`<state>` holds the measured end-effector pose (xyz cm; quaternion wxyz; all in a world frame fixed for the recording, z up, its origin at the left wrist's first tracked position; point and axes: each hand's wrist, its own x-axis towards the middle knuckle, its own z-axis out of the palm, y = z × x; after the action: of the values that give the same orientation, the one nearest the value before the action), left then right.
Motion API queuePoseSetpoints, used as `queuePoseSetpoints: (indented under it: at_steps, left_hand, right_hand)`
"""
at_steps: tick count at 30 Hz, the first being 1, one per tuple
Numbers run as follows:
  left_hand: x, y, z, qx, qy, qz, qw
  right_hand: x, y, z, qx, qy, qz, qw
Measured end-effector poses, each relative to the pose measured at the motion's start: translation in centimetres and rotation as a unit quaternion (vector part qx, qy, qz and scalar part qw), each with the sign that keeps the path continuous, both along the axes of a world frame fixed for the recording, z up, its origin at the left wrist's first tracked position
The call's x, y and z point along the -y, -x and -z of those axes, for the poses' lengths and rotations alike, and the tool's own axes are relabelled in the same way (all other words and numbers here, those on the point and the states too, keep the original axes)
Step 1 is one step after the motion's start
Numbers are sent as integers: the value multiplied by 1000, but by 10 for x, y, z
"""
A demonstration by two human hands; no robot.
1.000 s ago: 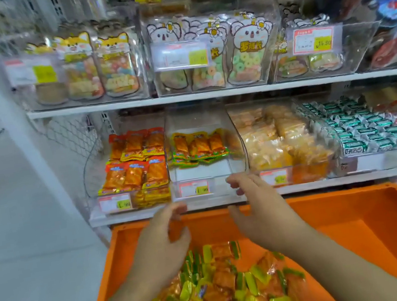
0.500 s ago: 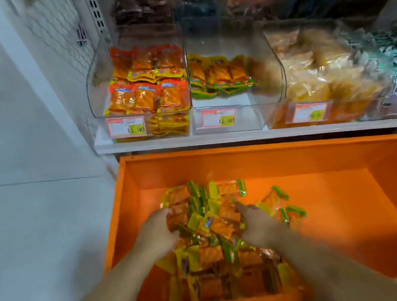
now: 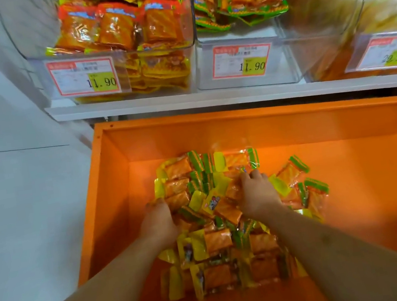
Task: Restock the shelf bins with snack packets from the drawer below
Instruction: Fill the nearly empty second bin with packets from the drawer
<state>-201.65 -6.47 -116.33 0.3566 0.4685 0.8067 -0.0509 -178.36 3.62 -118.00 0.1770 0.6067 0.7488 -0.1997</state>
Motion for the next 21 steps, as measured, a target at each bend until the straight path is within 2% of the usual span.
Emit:
queuePoseSetpoints:
  at_steps: [5, 10, 14, 18, 21]
  left_hand:
    - [2, -3, -10, 9, 4, 2, 1000]
    - [4, 3, -44, 5, -25, -22, 999]
    - [-1, 2, -98, 23, -84, -39, 995]
    - [-8, -7, -169, 133, -149, -95, 975]
    - [-5, -15, -226, 219, -194, -110, 950]
  right_hand:
    - [3, -4, -15, -46, -27, 23, 998]
    - [2, -5, -59, -151, 22, 97, 984]
    - [-2, -1, -107, -222, 59, 96, 969]
    - [4, 5, -172, -315, 79, 79, 943]
    - [20, 6, -227, -372, 43, 66, 925]
